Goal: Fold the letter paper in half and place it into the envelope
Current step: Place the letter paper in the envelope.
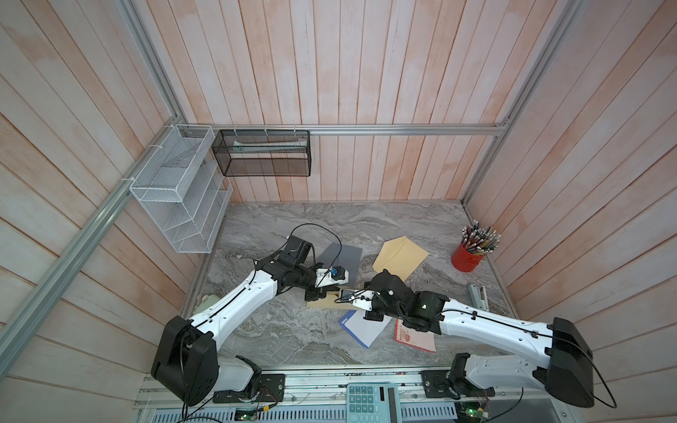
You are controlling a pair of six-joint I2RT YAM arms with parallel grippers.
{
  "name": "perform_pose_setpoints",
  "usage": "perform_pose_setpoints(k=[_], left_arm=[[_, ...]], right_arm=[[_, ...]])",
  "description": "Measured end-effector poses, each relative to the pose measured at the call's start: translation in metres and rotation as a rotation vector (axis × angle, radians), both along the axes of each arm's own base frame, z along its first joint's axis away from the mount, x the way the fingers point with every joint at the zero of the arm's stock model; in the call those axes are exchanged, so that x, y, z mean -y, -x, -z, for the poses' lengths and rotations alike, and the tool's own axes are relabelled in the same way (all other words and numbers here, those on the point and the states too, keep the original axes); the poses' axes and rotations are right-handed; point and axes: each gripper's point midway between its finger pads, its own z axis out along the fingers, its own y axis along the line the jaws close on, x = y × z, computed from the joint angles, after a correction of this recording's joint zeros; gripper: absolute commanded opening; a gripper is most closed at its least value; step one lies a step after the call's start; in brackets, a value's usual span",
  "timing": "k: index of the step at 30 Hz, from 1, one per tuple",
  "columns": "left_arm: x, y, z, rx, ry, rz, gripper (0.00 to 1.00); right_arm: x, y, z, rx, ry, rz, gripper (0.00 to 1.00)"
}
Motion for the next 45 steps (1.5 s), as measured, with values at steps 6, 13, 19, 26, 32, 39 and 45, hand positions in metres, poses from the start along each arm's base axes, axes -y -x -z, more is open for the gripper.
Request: perform_pose_setpoints(k=[6,13,19,26,32,39,45], left_arm=[[0.001,0.002,-0.004,0.000,0.016,0.010,0.00],[0.001,0.004,-0.009,0.012,0.029,0.015,0.00],[0.003,0.004,-0.014,0.022,0.050,0.022,0.00],[0.004,0.004,-0.015,0.026,0.056,0.024,0.00],[0.004,0.004,-0.016,0.023,0.058,0.026,0.00],[0.005,0.006,-0.016,0.018,0.066,0.032,0.00],[0.005,0.006,-0.018,0.013,0.075,0.035,0.00]], right_arm=[[-0.002,-0.007,0.001,0.004,-0.001,0.034,0.00],[-0.005,-0.010,-0.002,0.000,-0.023,0.056,0.09],[-0.002,-0.006,-0.015,0.014,-0.062,0.057,0.17],[0.002,-0.004,-0.026,0.029,-0.096,0.057,0.13],[0.001,-0.003,-0.026,0.023,-0.112,0.063,0.04],[0.000,-0.004,-0.023,0.021,-0.117,0.067,0.03],[-0.002,-0.005,-0.021,0.015,-0.120,0.073,0.02]])
